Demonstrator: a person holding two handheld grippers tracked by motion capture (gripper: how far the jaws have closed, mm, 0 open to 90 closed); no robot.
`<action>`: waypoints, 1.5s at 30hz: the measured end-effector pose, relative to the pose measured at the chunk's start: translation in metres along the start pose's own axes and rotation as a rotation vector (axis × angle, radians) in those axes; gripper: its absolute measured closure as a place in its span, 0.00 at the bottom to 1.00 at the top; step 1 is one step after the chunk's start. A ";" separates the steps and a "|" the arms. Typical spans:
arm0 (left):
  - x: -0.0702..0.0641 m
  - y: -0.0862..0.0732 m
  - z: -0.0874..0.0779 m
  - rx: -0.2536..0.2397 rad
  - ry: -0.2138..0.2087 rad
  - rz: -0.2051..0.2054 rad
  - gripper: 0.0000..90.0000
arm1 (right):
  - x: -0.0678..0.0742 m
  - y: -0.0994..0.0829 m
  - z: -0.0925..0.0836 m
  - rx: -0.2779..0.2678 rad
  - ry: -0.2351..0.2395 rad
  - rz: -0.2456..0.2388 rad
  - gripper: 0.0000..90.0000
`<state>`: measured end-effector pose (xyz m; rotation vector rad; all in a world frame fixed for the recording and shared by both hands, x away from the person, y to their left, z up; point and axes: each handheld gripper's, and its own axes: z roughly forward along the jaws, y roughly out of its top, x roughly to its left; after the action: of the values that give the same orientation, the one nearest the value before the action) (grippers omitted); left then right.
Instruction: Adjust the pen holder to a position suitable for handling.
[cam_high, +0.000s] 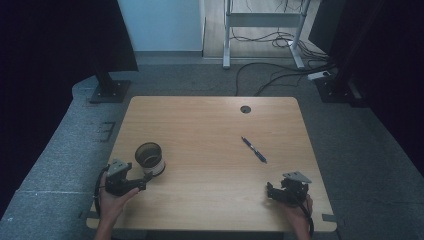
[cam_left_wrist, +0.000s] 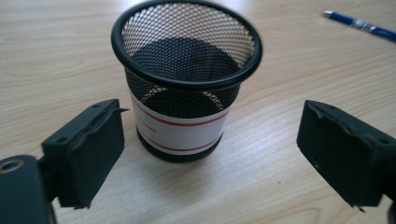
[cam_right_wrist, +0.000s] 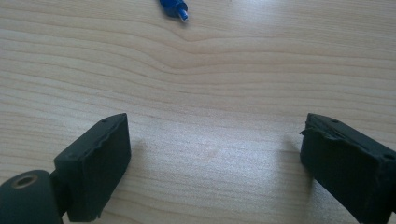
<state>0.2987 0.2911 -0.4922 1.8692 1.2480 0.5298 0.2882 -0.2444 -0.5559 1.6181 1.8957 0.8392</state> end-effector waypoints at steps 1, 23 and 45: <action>0.000 0.000 0.003 -0.001 0.001 -0.004 0.07 | 0.000 0.000 0.000 0.000 0.000 0.000 0.09; 0.005 0.013 0.050 0.054 0.050 0.032 0.04 | 0.000 0.000 -0.001 -0.005 0.001 -0.004 0.11; -0.003 0.014 0.046 0.004 0.062 0.070 0.11 | 0.000 -0.001 -0.001 -0.008 -0.005 0.007 0.13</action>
<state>0.3379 0.2676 -0.5070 1.9181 1.2280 0.6279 0.2867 -0.2446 -0.5555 1.6213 1.8817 0.8434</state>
